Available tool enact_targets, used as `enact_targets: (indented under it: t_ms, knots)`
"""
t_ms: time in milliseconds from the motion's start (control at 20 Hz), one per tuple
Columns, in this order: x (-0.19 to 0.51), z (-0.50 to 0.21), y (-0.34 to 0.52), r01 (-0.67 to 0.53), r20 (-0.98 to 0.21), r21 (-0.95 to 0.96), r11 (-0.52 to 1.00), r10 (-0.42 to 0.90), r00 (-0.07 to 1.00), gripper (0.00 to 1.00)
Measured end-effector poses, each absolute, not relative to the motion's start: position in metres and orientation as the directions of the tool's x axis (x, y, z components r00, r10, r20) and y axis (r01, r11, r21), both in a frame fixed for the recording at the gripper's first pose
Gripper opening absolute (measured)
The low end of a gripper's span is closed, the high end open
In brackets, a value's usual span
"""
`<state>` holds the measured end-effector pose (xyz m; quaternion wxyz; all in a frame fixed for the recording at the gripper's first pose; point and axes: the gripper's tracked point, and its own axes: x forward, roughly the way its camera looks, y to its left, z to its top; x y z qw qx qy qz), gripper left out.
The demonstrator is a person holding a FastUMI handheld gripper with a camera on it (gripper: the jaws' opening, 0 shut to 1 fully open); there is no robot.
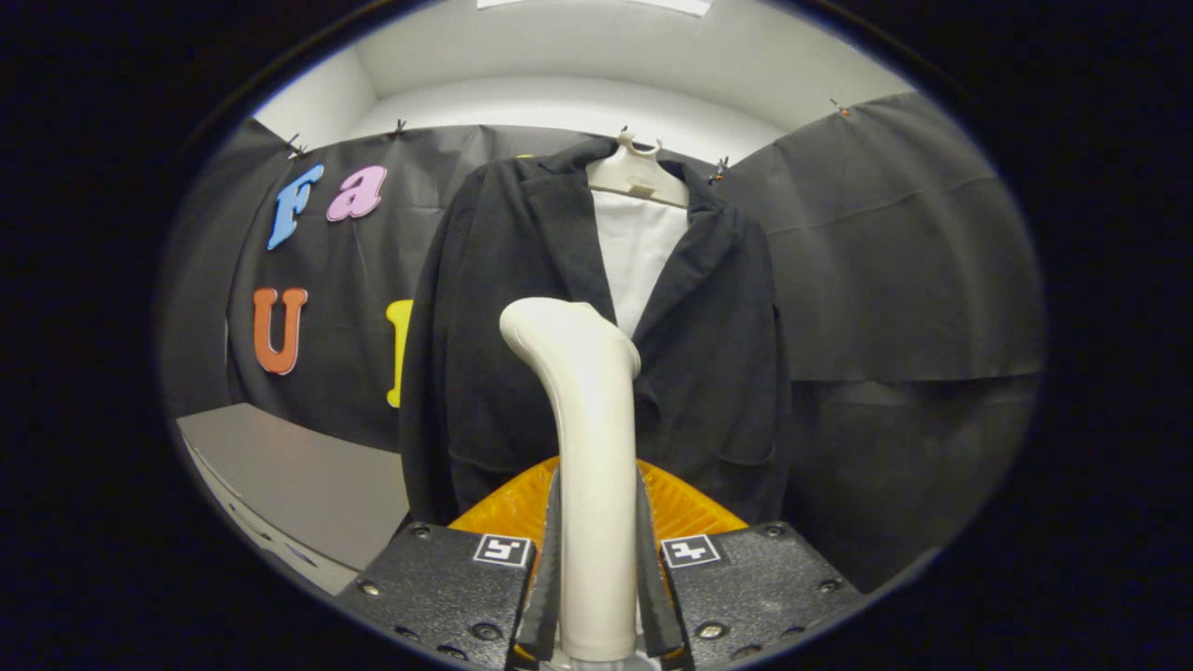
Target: Iron the clothes twice with a garment steamer, once on the left side and once on the right side.
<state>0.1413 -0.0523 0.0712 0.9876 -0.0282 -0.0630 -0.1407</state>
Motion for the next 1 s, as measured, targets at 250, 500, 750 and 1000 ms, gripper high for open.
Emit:
enact_targets:
  t_ms: [250,500,750,1000]
  knots:
    - [0.144,0.04,-0.045,0.276,0.092,-0.077,0.958,-0.269,0.959,0.38]
    - [0.145,0.009,-0.045,0.291,0.046,-0.094,0.952,-0.288,0.957,0.38]
    - [0.146,-0.022,-0.044,0.295,-0.008,-0.114,0.949,-0.297,0.955,0.38]
    - [0.144,-0.057,-0.049,0.308,-0.067,-0.122,0.943,-0.318,0.946,0.38]
